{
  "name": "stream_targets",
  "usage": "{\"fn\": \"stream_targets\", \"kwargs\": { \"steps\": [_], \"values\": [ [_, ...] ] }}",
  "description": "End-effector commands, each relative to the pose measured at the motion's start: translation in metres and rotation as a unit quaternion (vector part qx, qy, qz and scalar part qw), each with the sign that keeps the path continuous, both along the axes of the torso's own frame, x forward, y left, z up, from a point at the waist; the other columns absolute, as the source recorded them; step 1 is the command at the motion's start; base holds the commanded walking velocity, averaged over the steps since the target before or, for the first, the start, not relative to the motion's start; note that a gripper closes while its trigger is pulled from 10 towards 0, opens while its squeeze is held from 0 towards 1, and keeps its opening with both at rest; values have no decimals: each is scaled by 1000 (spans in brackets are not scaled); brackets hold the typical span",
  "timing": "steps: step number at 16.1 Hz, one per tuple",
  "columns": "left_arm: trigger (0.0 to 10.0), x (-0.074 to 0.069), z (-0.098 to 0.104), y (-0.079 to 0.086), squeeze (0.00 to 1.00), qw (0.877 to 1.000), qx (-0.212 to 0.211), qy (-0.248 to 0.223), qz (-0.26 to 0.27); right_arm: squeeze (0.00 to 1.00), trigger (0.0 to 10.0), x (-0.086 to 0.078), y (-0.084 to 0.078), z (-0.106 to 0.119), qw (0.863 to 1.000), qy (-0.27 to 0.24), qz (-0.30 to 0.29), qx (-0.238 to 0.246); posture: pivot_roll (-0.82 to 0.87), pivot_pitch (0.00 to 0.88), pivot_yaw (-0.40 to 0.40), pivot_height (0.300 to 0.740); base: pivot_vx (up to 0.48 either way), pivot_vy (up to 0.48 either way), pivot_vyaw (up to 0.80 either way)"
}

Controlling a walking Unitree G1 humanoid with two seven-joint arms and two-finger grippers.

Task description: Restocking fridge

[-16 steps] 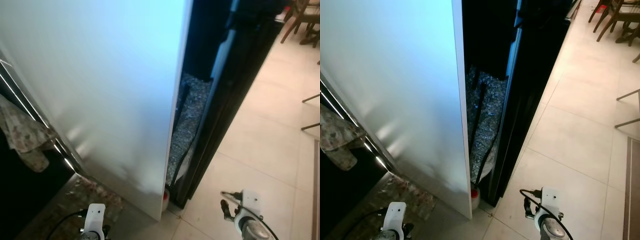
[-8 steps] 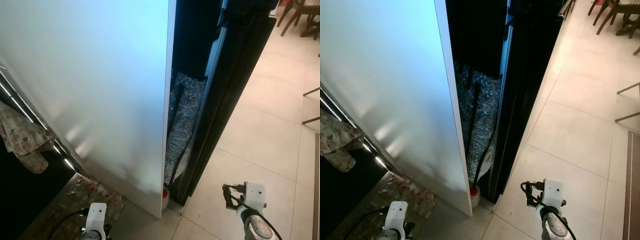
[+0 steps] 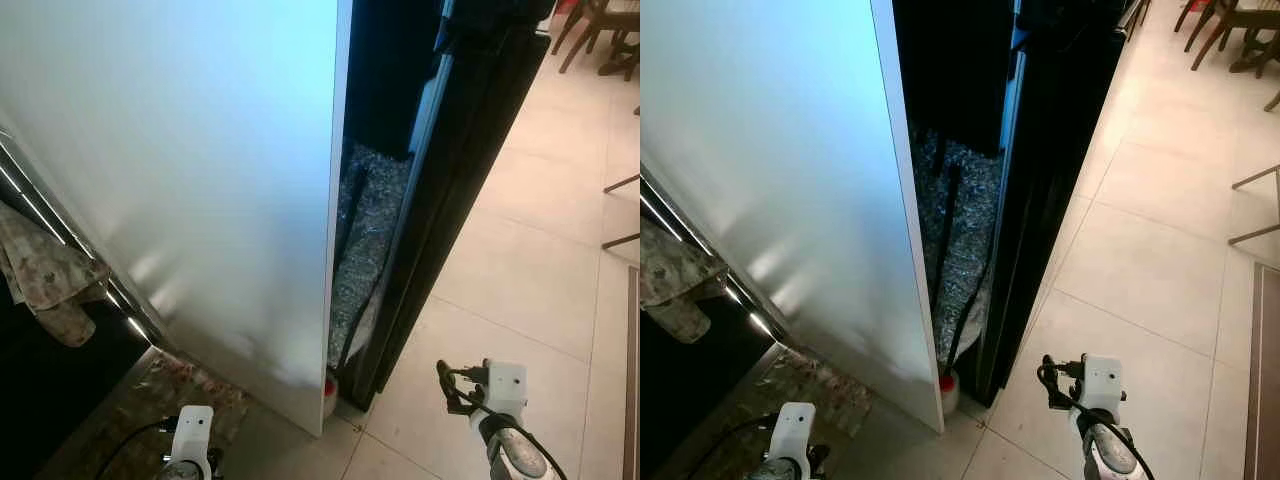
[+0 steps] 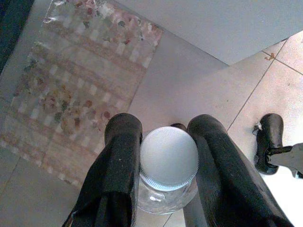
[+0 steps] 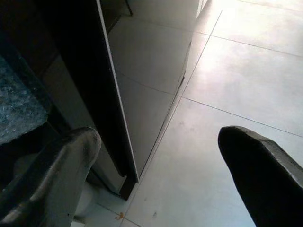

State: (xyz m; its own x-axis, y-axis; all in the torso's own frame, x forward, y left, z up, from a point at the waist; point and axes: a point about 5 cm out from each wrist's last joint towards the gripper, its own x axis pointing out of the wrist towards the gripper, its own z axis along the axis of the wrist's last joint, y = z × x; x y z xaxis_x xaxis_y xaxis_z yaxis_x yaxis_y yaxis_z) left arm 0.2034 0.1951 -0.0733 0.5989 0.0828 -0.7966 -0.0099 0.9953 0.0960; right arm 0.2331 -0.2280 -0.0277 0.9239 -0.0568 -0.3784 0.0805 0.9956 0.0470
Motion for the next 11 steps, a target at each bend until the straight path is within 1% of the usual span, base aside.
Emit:
{"fn": "stream_targets", "kwargs": {
  "steps": [1, 2, 3, 5, 6, 8, 9, 10, 11],
  "values": [
    [10000, -7, -4, 1, 0, 1000, 7, 11, -3, 0, 10000, -5, -4, -3, 1000, 10, -20, 0, -89, 80, -3, 740, 0, 0, 0],
    [10000, -8, -4, 1, 0, 1000, 7, 12, -5, 0, 10000, -9, -7, -6, 999, 20, -48, 9, -91, 82, -5, 740, 0, 0, 0],
    [10000, -10, -5, 0, 0, 1000, 7, 13, -6, 0, 10000, -12, -8, -9, 998, 25, -57, 12, -89, 83, -8, 740, 0, 0, 0],
    [10000, -15, -7, 0, 0, 1000, 7, 17, -5, 0, 10000, -19, -9, -16, 996, 54, -73, 11, -89, 83, -15, 740, 0, 0, 0],
    [10000, -21, -11, 1, 0, 1000, 9, 24, 0, 0, 10000, -32, -9, -30, 988, 136, -75, -9, -99, 81, -14, 740, 0, 0, 0],
    [10000, -33, -15, 2, 0, 999, 12, 38, 6, 0, 10000, -48, -8, -42, 978, 189, -90, 7, -96, 72, -4, 740, 0, 0, 0],
    [10000, -41, -19, 3, 0, 999, 13, 46, 6, 0, 10000, -56, -7, -46, 975, 204, -91, 5, -89, 65, 9, 740, 0, 0, 0],
    [10000, -48, -21, 4, 0, 999, 15, 52, 6, 0, 10000, -62, -5, -48, 977, 197, -84, 8, -82, 66, 19, 740, 0, 0, 0],
    [10000, -54, -23, 6, 0, 998, 17, 55, 6, 0, 10000, -63, -6, -46, 981, 178, -78, -6, -79, 72, 28, 740, 0, 0, 0]
  ]
}}
